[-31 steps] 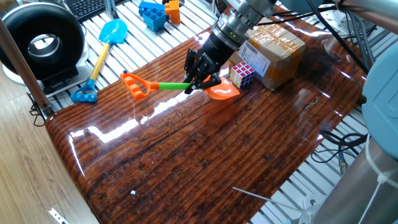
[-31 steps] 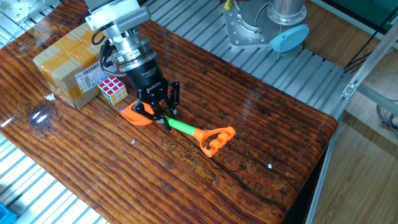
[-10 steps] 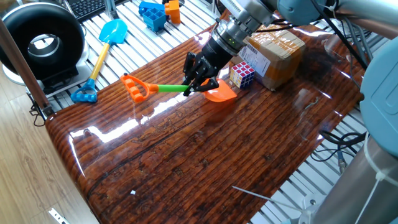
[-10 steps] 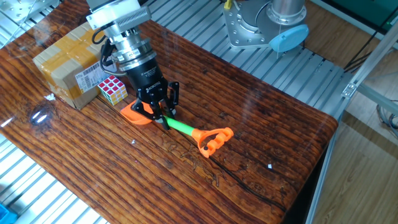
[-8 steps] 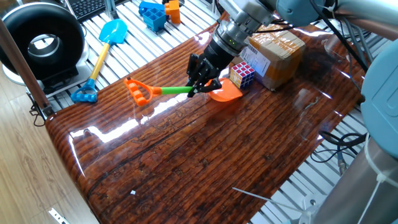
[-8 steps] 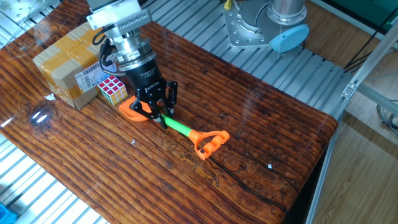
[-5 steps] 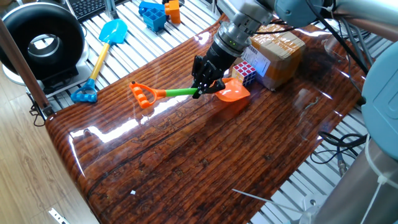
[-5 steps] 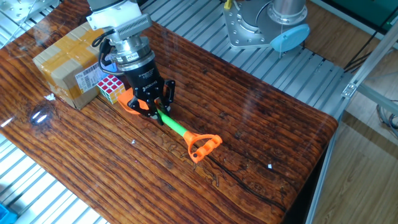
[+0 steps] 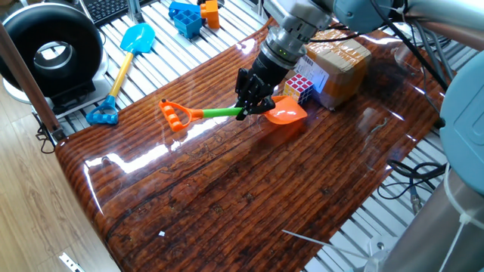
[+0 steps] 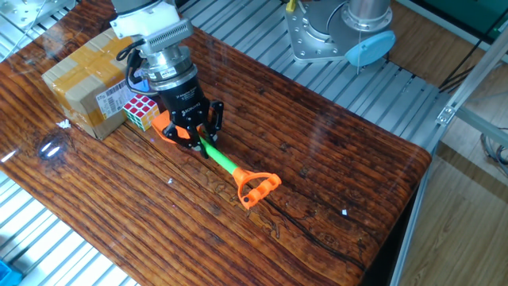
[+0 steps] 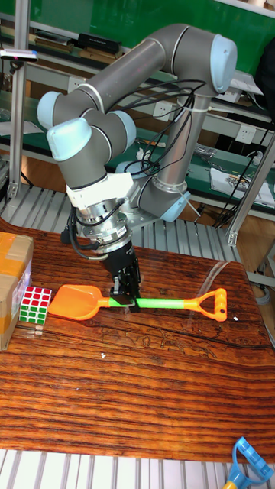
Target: Use a shovel to scoop up an object
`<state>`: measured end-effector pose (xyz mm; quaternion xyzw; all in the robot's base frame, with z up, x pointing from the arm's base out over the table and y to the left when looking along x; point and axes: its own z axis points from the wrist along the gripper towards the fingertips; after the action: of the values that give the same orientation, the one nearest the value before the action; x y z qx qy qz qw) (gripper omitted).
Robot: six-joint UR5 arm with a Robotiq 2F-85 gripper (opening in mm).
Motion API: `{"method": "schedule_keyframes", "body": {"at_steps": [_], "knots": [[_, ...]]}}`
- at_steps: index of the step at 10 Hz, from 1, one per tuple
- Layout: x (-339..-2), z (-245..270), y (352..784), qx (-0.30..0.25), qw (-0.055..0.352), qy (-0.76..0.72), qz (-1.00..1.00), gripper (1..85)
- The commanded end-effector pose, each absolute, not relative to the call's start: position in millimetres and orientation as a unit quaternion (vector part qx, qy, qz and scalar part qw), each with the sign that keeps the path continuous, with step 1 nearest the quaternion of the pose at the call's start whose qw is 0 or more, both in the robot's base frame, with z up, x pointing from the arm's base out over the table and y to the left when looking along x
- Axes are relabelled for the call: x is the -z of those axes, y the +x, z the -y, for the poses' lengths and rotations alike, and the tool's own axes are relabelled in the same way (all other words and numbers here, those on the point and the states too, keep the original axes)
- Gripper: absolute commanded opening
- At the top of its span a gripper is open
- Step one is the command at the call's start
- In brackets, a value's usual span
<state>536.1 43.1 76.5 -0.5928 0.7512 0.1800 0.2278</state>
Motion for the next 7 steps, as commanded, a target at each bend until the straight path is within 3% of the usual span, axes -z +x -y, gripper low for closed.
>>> {"method": "schedule_keyframes", "body": {"at_steps": [1,7], "knots": [[-92,-60,540,-0.205,0.262,-0.592,-0.734,1.0],[-102,-71,545,-0.207,0.295,-0.612,-0.704,1.0]]}}
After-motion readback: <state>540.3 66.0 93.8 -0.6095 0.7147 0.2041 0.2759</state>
